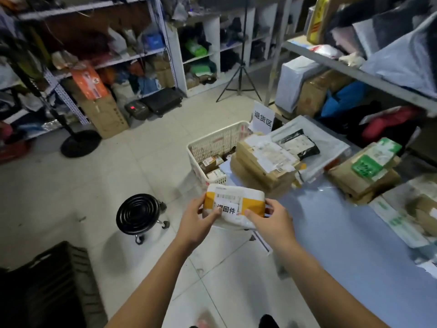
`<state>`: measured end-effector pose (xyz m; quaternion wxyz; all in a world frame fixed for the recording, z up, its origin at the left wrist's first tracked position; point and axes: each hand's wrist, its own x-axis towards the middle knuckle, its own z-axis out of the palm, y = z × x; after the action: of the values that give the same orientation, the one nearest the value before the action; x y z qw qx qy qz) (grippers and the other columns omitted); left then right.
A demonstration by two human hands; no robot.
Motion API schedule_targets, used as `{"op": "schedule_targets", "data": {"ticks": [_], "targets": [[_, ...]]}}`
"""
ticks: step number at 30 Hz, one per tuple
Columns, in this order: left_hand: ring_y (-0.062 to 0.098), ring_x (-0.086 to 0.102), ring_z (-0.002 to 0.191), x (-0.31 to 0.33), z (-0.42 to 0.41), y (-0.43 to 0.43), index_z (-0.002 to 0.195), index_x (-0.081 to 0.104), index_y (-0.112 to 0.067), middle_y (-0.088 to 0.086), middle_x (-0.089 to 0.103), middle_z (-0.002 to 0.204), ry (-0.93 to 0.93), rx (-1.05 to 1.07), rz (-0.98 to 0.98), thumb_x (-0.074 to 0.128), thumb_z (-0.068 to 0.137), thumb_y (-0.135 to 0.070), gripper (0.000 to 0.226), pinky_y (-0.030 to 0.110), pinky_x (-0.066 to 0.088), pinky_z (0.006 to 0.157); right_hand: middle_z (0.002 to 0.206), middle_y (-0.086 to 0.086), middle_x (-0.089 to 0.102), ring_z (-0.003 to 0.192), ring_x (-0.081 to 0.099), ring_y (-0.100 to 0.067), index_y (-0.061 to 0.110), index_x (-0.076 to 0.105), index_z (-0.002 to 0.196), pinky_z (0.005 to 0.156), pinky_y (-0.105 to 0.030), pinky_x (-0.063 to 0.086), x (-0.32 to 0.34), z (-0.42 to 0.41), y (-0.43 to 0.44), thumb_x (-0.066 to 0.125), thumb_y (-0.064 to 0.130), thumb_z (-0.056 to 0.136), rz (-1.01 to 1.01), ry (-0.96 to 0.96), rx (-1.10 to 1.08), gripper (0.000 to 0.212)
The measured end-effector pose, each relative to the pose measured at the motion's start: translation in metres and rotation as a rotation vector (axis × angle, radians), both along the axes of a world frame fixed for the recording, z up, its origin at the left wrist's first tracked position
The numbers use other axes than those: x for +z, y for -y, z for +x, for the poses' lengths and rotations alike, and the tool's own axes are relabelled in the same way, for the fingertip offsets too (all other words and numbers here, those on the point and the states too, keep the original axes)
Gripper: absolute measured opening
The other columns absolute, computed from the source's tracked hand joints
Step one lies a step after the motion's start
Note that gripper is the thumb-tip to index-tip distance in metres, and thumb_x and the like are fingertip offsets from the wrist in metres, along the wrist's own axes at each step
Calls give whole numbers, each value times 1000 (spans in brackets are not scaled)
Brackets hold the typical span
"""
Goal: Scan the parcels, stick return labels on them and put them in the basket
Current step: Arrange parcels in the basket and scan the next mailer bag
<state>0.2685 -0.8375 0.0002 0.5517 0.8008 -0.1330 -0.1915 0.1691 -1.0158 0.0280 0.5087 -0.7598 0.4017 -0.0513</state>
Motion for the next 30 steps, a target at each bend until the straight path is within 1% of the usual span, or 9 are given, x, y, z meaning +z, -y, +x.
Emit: {"op": "schedule_targets", "data": {"ticks": [3,7,10,15,18,20,22,25,30], "targets": [[6,57,108,-1,51,-34,127,58,-40,-15,57,119,-36,29,16,73,86,-39,43,15,45,83,107,9,69,93,66,-9,24,62,122,87,-35,56,-6,56,-30,84,38,70,49,-2,9,58],[14,58,113,-9,121,-55,131,58,-32,-7,60,126,-111,30,35,72,88,-36,46,34,50,98,102,12,67,91,66,-6,23,61,123,83,-37,58,-20,127,-50,84,37,70,112,-2,9,60],[18,59,105,-23,180,-55,128,59,-31,-2,62,121,-170,20,63,72,88,-35,43,49,49,98,98,15,66,89,66,-5,25,61,122,84,-38,58,-35,186,-51,83,37,69,127,-19,-14,59],[24,62,111,-46,292,-36,124,58,-47,-3,64,120,-147,3,135,72,87,-35,41,42,52,96,102,7,67,96,67,-16,24,60,120,92,-43,56,-69,297,-41,79,33,71,200,-21,-64,53],[11,59,113,-49,359,-16,107,53,-69,-9,61,123,-103,-21,201,71,85,-37,42,32,48,95,107,4,70,96,66,-16,24,61,121,90,-38,55,-80,361,-27,80,32,71,230,-28,-113,54],[5,58,110,-50,403,4,103,51,-72,-13,61,122,-102,-53,220,71,86,-34,46,20,47,85,104,4,69,91,64,-13,23,60,121,80,-31,53,-83,401,-12,80,31,72,246,-28,-168,54],[9,60,107,-49,441,28,113,50,-61,-10,63,121,-117,-106,227,71,89,-25,48,19,47,85,102,5,68,87,62,-11,23,59,121,72,-27,49,-83,435,7,80,29,74,259,-35,-231,52],[11,60,104,-54,496,69,131,50,-43,-8,63,120,-154,-217,238,69,91,-17,51,20,46,87,110,1,69,94,63,-17,21,59,123,79,-30,50,-89,480,40,79,28,74,252,-50,-334,53],[-8,60,93,-89,591,152,136,51,-22,-6,65,115,-174,-412,219,69,90,-10,51,8,47,78,115,-3,69,102,65,-22,18,59,123,89,-36,53,-119,547,98,80,30,75,235,-88,-503,53]]}}
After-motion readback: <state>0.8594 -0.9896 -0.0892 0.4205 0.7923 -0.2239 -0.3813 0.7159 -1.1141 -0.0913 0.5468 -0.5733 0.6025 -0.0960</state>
